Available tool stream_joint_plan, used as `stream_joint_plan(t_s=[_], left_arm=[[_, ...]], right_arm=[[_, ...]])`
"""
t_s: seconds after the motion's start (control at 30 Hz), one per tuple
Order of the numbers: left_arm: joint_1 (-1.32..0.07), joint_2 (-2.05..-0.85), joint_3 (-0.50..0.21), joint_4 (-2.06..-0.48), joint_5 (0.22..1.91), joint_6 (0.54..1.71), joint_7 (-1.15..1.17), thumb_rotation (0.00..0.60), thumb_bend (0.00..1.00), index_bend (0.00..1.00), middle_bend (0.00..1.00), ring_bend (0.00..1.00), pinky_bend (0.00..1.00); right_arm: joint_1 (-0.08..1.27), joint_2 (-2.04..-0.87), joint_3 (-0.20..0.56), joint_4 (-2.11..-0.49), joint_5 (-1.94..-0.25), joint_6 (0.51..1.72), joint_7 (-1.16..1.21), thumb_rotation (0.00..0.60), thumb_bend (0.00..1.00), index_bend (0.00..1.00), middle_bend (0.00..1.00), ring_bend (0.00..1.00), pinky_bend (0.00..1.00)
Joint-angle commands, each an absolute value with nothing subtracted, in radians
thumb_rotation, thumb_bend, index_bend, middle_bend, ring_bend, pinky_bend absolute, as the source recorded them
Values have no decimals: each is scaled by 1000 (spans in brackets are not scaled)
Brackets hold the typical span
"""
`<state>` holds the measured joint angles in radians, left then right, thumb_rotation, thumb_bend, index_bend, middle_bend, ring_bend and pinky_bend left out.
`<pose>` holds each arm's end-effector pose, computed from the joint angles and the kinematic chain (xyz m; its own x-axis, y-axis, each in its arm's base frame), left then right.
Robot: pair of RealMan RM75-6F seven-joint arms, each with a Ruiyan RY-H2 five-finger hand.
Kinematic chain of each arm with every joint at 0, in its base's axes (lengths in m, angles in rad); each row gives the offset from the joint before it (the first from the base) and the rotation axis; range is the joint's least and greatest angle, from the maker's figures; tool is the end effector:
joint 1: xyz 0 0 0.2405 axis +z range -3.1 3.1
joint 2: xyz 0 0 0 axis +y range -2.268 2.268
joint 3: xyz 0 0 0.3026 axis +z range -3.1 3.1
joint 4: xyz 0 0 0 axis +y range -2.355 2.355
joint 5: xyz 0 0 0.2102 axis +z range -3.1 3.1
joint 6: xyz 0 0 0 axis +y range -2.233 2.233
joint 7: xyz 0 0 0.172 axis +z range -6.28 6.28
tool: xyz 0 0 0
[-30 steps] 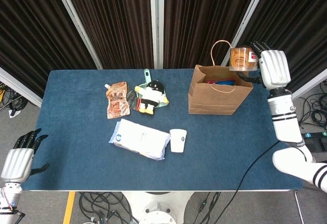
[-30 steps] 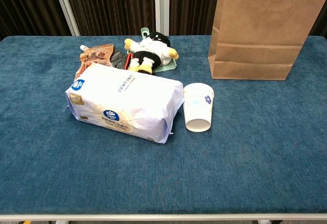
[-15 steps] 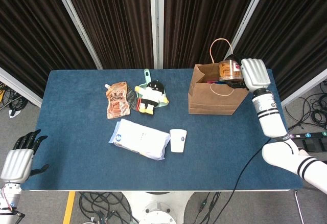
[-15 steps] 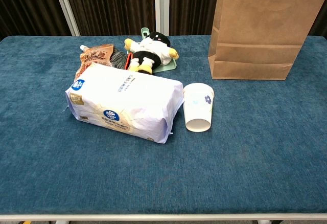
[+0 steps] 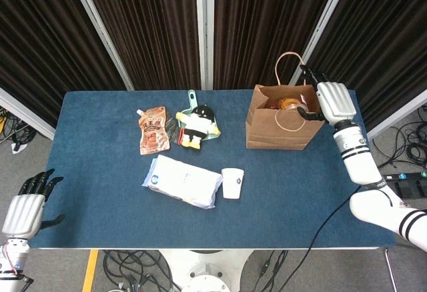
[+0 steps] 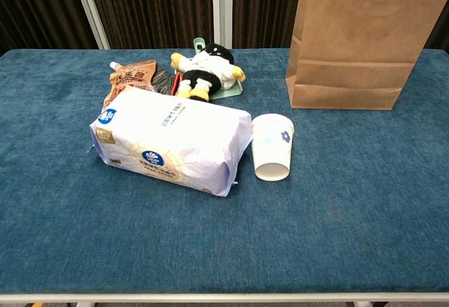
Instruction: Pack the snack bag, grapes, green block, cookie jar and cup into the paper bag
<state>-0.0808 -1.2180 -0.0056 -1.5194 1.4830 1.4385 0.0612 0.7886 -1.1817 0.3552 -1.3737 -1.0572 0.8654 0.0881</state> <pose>-0.3739 0.2020 0.1377 0.4439 0.0955 0.8910 0.8947 0.0079 -0.4466 -0.1943 -0.4967 0.1771 0.2418 -0.0423 0.9694 -0.9538 -0.1941 0.2295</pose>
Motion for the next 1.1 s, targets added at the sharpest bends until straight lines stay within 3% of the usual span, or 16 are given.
stream_joint_plan(t_s=[0.03, 0.2, 0.27, 0.4, 0.63, 0.77, 0.87, 1.1], left_arm=[[-81, -1218, -5, -1520, 1483, 1439, 62, 600, 2, 252, 176, 113, 146], [-81, -1215, -7, -1524, 1483, 1441, 64, 600, 1, 252, 176, 113, 146], [-80, -1215, -7, -1524, 1484, 1443, 64, 600, 1, 252, 176, 113, 146], [-85, -1215, -7, -1524, 1479, 1430, 66, 600, 2, 252, 177, 113, 146], [-93, -1213, -12, -1534, 1494, 1437, 78, 600, 1, 252, 176, 113, 146], [-94, -1209, -10, -1541, 1496, 1437, 83, 600, 2, 252, 176, 113, 146], [-92, -1209, -9, -1543, 1493, 1438, 84, 600, 1, 252, 176, 113, 146], [-88, -1213, -7, -1536, 1488, 1437, 77, 600, 2, 252, 176, 113, 146]], right_arm=[[773, -1177, 365, -1388, -1088, 907, 120, 600, 204, 0, 168, 65, 260], [700, -1148, 361, -1448, -1231, 1056, 246, 600, 204, 8, 214, 87, 266], [653, -1131, 340, -1482, -1300, 1130, 299, 600, 204, 78, 283, 139, 319], [554, -1073, 238, -1564, -1496, 1245, 454, 600, 203, 214, 391, 231, 418], [488, -1015, 95, -1616, -1766, 1361, 532, 600, 201, 278, 423, 249, 432], [494, -1016, 40, -1617, -1845, 1327, 451, 600, 200, 318, 449, 263, 433], [518, -1027, 13, -1637, -1828, 1201, 311, 600, 158, 320, 441, 265, 433], [611, -1169, 68, -1632, -1559, 885, 44, 600, 11, 53, 244, 86, 327]])
